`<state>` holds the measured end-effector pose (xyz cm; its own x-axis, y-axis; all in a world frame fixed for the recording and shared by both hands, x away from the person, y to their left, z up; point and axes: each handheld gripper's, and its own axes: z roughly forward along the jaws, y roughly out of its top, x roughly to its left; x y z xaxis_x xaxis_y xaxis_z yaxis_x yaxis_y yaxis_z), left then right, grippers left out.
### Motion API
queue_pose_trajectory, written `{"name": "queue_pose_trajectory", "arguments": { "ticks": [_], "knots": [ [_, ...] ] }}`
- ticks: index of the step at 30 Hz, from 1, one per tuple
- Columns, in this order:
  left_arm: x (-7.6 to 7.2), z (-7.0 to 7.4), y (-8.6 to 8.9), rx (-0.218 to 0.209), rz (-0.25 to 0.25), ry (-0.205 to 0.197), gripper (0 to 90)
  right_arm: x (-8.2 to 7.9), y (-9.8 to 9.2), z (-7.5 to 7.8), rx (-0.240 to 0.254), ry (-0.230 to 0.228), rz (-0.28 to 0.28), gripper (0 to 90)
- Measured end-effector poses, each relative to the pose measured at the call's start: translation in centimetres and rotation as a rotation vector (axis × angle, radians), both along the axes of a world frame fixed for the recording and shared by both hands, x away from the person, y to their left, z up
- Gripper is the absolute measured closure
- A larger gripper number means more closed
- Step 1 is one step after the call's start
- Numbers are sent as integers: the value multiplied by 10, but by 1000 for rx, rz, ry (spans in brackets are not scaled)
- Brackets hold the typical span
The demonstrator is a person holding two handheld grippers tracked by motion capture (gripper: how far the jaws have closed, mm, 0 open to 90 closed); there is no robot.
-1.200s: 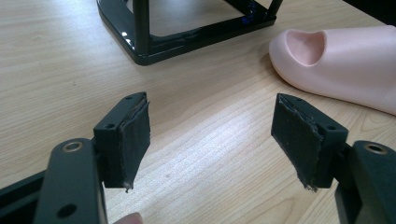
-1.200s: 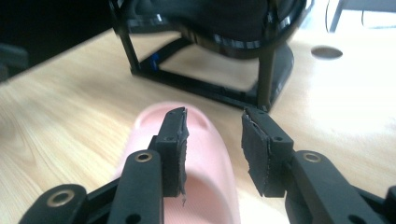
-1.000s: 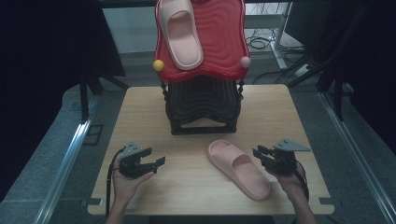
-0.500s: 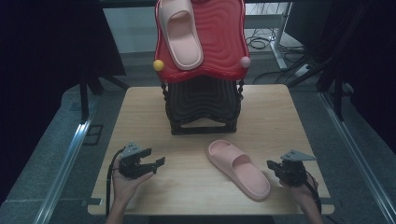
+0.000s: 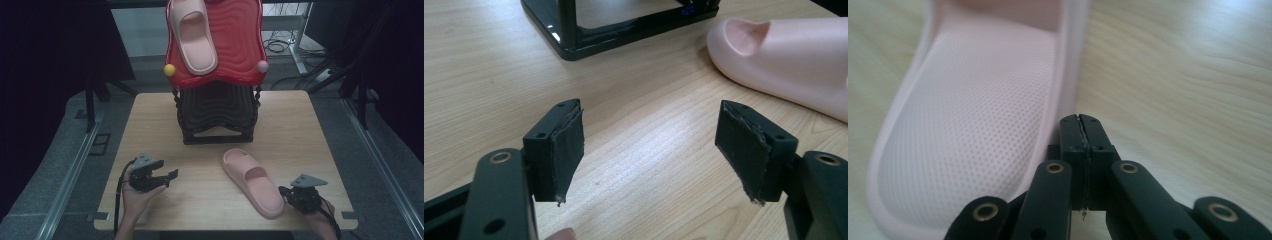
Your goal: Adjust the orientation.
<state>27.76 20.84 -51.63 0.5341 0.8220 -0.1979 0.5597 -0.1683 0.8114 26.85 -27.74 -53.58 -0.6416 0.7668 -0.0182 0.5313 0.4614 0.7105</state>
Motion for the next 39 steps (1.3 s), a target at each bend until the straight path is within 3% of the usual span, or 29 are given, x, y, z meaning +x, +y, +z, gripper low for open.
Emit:
{"name": "queue_pose_trajectory", "arguments": {
  "ticks": [7, 13, 21, 25, 31, 35, 36, 39],
  "knots": [
    [0, -1, -2, 6, -11, 2, 276, -13, 30, 2, -3, 7, 115, 899],
    [0, 0, -1, 0, -2, 2, 276, -18, 54, -1, -8, 11, 174, 898],
    [1, -1, -1, 7, -9, 5, 274, -16, 105, 6, -26, -6, 284, 898],
    [2, -3, -3, 13, -15, 11, 274, -12, 119, 6, -34, -16, 305, 898],
    [1, -3, -4, 13, -18, 12, 274, -13, 118, 4, -26, -30, 301, 898],
    [0, -1, -2, 9, -13, 7, 275, -15, 102, 7, 9, -39, 267, 898],
    [0, -1, -1, 8, -15, 8, 275, -13, 86, 8, 31, -42, 225, 897],
    [0, 0, -1, 9, -19, 8, 276, -10, 71, 8, 45, -42, 180, 895]
  ]
}}
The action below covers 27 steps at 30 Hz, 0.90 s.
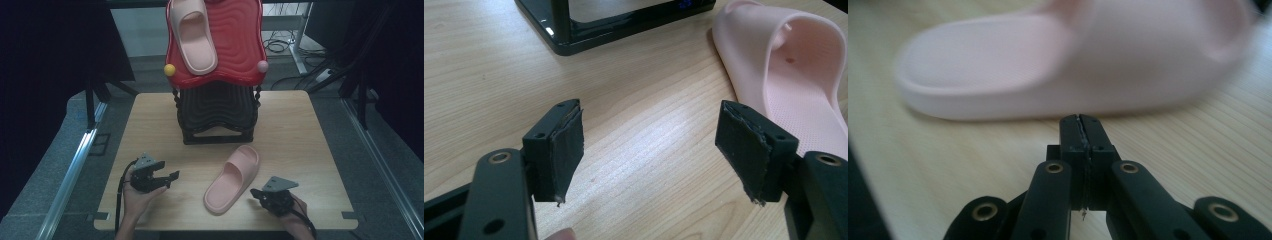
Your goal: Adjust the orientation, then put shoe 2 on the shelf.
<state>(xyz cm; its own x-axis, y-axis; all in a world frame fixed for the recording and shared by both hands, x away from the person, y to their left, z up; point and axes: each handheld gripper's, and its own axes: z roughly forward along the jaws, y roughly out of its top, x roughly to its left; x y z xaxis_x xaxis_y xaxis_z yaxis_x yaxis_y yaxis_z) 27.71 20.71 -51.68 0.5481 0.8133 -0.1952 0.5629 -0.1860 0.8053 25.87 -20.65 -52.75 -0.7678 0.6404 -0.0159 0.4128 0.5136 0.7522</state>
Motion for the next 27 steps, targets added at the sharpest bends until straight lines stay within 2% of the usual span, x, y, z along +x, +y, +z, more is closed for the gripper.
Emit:
{"name": "queue_pose_trajectory", "arguments": {
  "ticks": [1, 2, 4, 5, 6, 7, 11, 15, 19, 23, 27],
  "knots": [
    [0, 0, 0, 2, -2, -1, 276, 2, -9, 0, 7, 3, -30, 887],
    [-1, 1, -1, 2, -4, -1, 276, 6, -28, 0, 28, 2, -94, 855],
    [-1, 1, -2, 1, -6, -4, 276, 7, -34, 0, 36, 2, -113, 830],
    [-1, 2, -2, 3, -6, -7, 276, 10, -44, 0, 44, 0, -145, 767],
    [-1, 2, -3, 2, -5, -8, 278, 14, -55, 0, 52, -2, -216, 614],
    [-1, 3, -4, 3, -5, -10, 278, 14, -55, 0, 52, -2, -216, 614],
    [-2, 4, -11, 1, -5, -17, 284, 19, -69, -1, 68, -5, -278, 507],
    [-4, 6, -23, 4, -24, -25, 294, 22, -78, -7, 77, 20, -322, 483],
    [-4, 6, -41, 16, -57, -26, 322, 25, -81, -6, 94, 18, -336, 468],
    [2, 2, -62, 27, -86, -5, 360, 27, -84, -3, 98, 9, -347, 467],
    [7, 2, -86, 15, -103, -5, 430, 28, -91, -3, 110, 7, -365, 467]
  ]
}}
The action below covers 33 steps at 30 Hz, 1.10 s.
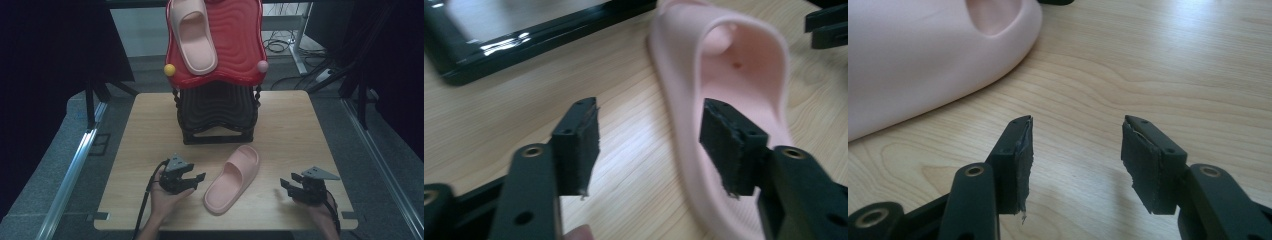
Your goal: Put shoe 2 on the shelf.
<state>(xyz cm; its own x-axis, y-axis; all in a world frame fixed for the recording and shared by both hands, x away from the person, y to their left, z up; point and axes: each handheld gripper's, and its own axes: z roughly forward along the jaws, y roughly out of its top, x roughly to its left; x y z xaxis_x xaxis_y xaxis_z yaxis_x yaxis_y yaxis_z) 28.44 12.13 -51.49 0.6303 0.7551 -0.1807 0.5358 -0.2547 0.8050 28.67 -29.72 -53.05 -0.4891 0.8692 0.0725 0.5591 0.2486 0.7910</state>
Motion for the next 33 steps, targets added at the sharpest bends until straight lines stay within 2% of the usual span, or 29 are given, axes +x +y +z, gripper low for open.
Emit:
{"name": "queue_pose_trajectory", "arguments": {
  "ticks": [7, 9, 13, 21, 26, 33],
  "knots": [
    [15, -3, -41, 10, -29, 35, 510, 0, -11, 1, 13, -1, -24, 467],
    [19, -4, -48, 5, -27, 43, 537, 0, -12, 2, 21, -4, -30, 467],
    [26, -8, -60, 8, -25, 37, 585, 1, -12, 3, 23, -8, -34, 467],
    [37, -17, -71, -20, 3, 43, 690, 2, -7, 3, 6, -7, -38, 465],
    [42, -23, -78, -12, 2, 63, 760, 2, -7, 3, 8, -9, -39, 465],
    [42, -23, -77, -3, 21, 58, 822, 3, -9, 1, 7, -1, -43, 465]
  ]
}}
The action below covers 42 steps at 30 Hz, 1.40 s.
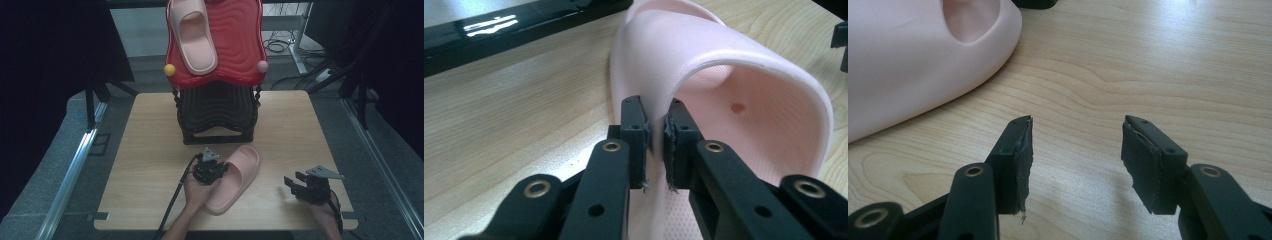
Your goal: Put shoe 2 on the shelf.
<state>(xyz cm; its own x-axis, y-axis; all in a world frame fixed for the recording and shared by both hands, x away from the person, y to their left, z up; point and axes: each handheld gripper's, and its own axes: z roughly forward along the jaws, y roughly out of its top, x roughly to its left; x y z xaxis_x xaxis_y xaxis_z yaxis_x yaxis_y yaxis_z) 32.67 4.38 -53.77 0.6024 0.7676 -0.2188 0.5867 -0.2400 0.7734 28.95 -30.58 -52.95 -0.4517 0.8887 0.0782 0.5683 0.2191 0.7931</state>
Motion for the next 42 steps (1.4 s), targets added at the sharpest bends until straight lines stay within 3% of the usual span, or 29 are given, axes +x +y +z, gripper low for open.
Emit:
{"name": "queue_pose_trajectory", "arguments": {
  "ticks": [7, 13, 23, 29, 42],
  "knots": [
    [-4, 2, 7, 0, 29, -13, 851, -2, -1, 2, 3, -9, -7, 465],
    [-15, 7, 21, -49, 47, -37, 852, -2, -2, 1, 6, -8, -9, 465],
    [-31, 21, 44, -134, 88, -109, 853, -3, -2, 2, 7, -12, -14, 465],
    [-37, 30, 56, -160, 109, -155, 853, -2, -4, 2, 58, -7, -8, 465],
    [-50, 53, 82, -244, 144, -244, 853, -1, -5, -1, 43, -12, -42, 439]
  ]
}}
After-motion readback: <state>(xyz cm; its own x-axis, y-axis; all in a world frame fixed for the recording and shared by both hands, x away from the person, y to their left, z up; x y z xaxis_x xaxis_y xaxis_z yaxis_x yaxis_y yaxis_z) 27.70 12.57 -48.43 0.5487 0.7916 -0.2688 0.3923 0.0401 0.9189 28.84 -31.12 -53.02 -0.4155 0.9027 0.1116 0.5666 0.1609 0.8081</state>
